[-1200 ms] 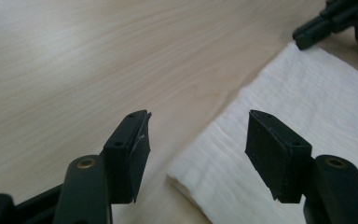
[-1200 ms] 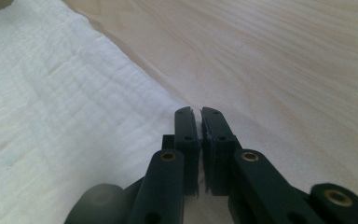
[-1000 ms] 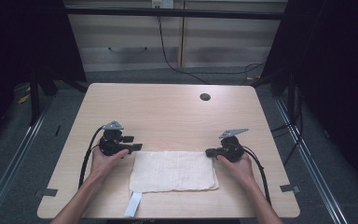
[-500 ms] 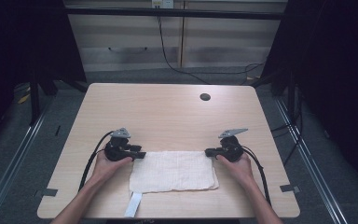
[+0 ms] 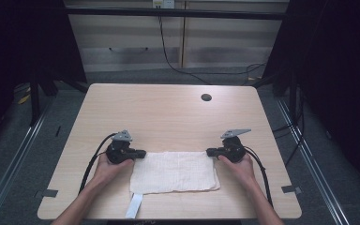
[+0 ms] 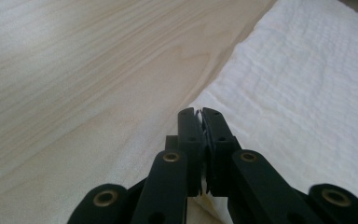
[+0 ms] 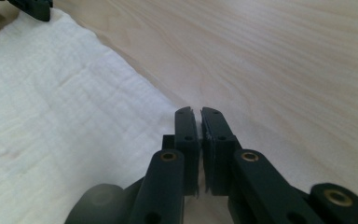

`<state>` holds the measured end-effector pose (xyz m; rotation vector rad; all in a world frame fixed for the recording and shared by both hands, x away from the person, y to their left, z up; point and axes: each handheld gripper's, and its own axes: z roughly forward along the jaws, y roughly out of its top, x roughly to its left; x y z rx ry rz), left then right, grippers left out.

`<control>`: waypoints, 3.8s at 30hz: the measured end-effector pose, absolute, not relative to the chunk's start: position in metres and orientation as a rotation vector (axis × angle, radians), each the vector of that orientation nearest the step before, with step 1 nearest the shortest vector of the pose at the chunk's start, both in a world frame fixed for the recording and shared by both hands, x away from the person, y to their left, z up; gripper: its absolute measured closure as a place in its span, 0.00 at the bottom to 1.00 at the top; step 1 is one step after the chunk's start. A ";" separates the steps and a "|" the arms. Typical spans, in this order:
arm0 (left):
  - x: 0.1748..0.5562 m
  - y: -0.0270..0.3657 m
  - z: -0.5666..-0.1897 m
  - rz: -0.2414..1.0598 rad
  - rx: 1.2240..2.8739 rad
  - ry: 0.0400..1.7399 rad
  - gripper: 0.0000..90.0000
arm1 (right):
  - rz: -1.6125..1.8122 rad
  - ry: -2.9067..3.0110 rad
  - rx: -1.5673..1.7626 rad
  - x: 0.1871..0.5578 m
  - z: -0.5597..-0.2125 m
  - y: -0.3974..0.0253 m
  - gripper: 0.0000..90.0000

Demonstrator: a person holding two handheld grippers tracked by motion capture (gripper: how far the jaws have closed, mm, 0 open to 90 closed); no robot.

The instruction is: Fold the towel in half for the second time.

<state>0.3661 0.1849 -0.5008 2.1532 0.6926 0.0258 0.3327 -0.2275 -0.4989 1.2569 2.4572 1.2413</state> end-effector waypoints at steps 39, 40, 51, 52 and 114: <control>0.372 0.201 -0.472 0.087 1.996 0.734 0.97 | 1.400 2.352 1.015 0.320 -0.438 -0.222 0.97; 0.372 0.200 -0.468 0.094 1.979 0.728 0.97 | 1.399 2.347 1.013 0.321 -0.436 -0.222 0.97; 0.366 0.195 -0.472 0.092 1.997 0.718 0.97 | 1.350 2.416 0.985 0.307 -0.444 -0.221 0.97; 0.366 0.195 -0.473 0.088 1.996 0.722 0.97 | 1.340 2.422 0.985 0.305 -0.444 -0.221 0.96; 0.290 0.166 -0.473 0.136 2.166 0.480 0.97 | 1.098 2.561 1.196 0.317 -0.497 -0.219 0.97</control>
